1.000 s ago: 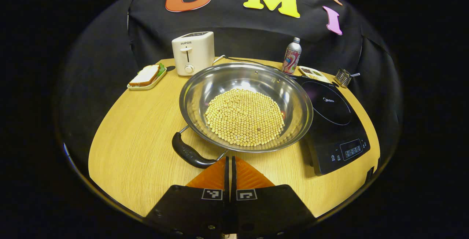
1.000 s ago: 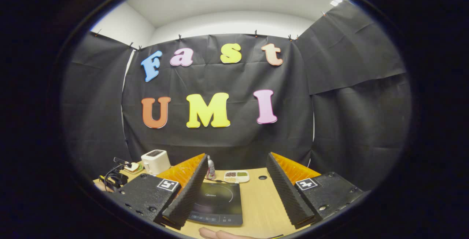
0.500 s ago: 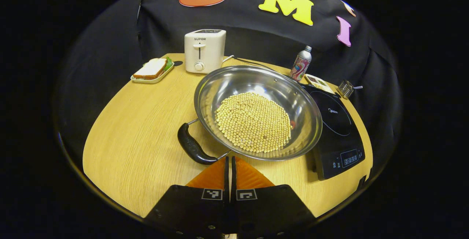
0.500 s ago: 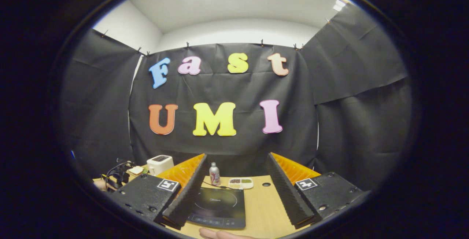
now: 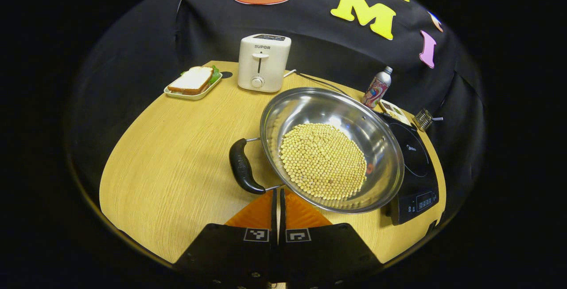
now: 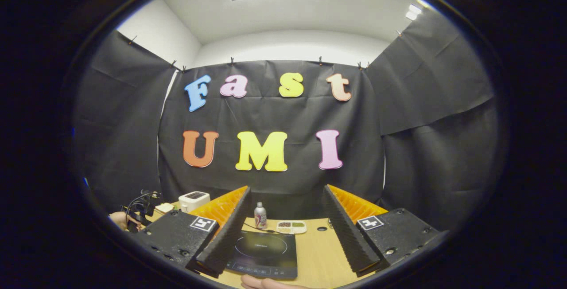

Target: First push the handle of the pot to place it horizontally, then grasp the pot with both hands and set it on the induction cooktop.

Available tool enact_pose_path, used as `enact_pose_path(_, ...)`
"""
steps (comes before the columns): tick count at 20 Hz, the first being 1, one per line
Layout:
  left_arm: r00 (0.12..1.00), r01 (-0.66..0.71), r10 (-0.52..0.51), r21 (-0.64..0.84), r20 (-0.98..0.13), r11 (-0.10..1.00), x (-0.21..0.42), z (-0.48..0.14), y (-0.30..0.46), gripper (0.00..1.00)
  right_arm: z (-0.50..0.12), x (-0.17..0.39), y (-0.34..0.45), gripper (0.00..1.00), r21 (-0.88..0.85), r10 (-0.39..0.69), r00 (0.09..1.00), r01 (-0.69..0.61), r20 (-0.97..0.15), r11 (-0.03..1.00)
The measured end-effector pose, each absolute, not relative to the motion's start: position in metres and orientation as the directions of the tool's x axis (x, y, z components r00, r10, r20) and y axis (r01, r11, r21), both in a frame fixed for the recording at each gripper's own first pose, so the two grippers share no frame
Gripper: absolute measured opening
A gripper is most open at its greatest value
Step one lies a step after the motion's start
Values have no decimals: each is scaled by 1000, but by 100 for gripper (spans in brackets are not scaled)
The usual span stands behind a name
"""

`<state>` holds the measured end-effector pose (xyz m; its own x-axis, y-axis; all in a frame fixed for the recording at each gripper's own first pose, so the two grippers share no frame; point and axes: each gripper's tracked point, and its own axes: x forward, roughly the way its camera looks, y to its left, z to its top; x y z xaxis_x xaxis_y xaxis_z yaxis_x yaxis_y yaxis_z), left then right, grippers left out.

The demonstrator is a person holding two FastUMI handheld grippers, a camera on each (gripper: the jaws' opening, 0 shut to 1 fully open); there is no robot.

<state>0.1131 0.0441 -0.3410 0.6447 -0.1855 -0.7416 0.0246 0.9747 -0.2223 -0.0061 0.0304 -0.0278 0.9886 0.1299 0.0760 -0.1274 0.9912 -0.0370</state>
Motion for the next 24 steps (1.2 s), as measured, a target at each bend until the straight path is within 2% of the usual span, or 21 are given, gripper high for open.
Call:
enact_pose_path(4, 637, 1, -165, -212, -753, 977, 125, -345, 60, 0, -32, -7, 31, 96, -45, 131, 989, -128, 74, 991)
enact_pose_path(5, 631, -4, -164, -215, -758, 977, 129, -348, 61, 10, -34, -5, 32, 96, -45, 133, 989, -130, 72, 991)
enact_pose_path(6, 627, -7, -164, -216, -762, 976, 131, -349, 61, 0, -36, -4, 32, 96, -45, 133, 989, -130, 70, 990)
enact_pose_path(20, 642, -35, -91, -148, -761, 988, 176, -354, 83, 0, -58, 20, 43, 96, -55, 126, 992, -126, 11, 991)
enact_pose_path(21, 647, -38, -86, -145, -758, 989, 179, -353, 84, 0, -59, 21, 44, 100, -56, 124, 992, -123, 10, 991)
enact_pose_path(22, 654, -43, -84, -147, -752, 988, 180, -350, 85, 10, -60, 22, 46, 96, -57, 123, 992, -122, 8, 991)
enact_pose_path(23, 657, -45, -85, -151, -749, 987, 178, -348, 85, 10, -60, 23, 47, 96, -58, 122, 993, -121, 7, 991)
enact_pose_path(24, 665, -47, -84, -154, -742, 987, 177, -345, 86, 0, -60, 25, 48, 96, -60, 118, 993, -117, 3, 991)
